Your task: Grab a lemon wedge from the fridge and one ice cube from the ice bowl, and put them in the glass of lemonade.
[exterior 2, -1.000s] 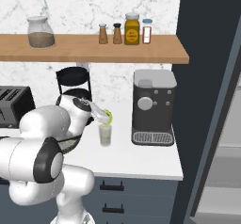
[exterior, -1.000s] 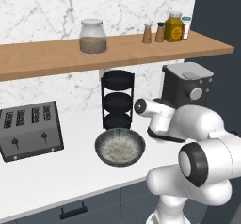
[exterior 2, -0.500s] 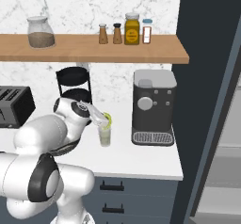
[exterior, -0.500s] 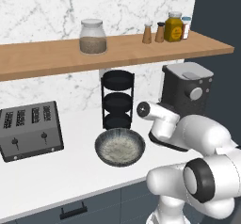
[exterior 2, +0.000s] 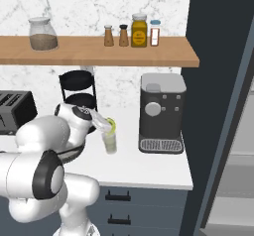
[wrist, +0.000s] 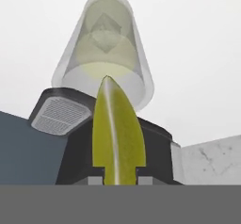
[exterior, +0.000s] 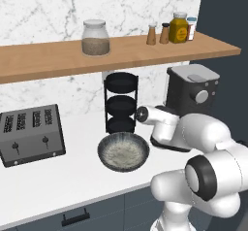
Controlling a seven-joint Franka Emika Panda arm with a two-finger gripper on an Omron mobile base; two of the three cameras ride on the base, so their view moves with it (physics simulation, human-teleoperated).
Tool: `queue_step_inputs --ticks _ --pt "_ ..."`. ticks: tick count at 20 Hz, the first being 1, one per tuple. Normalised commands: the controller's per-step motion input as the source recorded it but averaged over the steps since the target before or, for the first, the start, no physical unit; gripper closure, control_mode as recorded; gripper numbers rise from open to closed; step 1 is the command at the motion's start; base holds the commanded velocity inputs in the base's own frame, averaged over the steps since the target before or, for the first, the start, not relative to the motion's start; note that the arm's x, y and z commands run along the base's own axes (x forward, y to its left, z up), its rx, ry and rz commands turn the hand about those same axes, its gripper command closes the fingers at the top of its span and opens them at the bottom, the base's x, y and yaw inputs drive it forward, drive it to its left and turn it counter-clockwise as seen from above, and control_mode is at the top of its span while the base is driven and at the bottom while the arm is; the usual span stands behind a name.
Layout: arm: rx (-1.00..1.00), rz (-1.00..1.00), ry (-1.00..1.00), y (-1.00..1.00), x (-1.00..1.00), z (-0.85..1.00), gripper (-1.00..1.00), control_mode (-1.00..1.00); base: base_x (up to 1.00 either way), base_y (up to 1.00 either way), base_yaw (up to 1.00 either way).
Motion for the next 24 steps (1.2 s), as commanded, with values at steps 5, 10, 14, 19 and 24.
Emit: queue_step_inputs --ticks 5,10,14,19,24 --pt "-0.04 -0.02 0.00 0.11 0.00 -0.16 1.00 -1.00 0.00 0.00 0.00" --pt "-0.05 0.00 0.00 -0.02 0.00 -0.21 1.00 -1.00 0.00 0.00 0.00" --pt "-0.03 0.00 0.00 -0.05 0.00 -0.14 1.00 -1.00 0.00 0.00 0.00" --pt "0.00 0.00 -0.01 -0.10 -0.10 0.29 -1.00 -1.00 0.00 0.00 0.00" --pt "0.00 0.00 0.00 -0.05 -0.20 0.21 -1.00 -1.00 0.00 0.00 0.00"
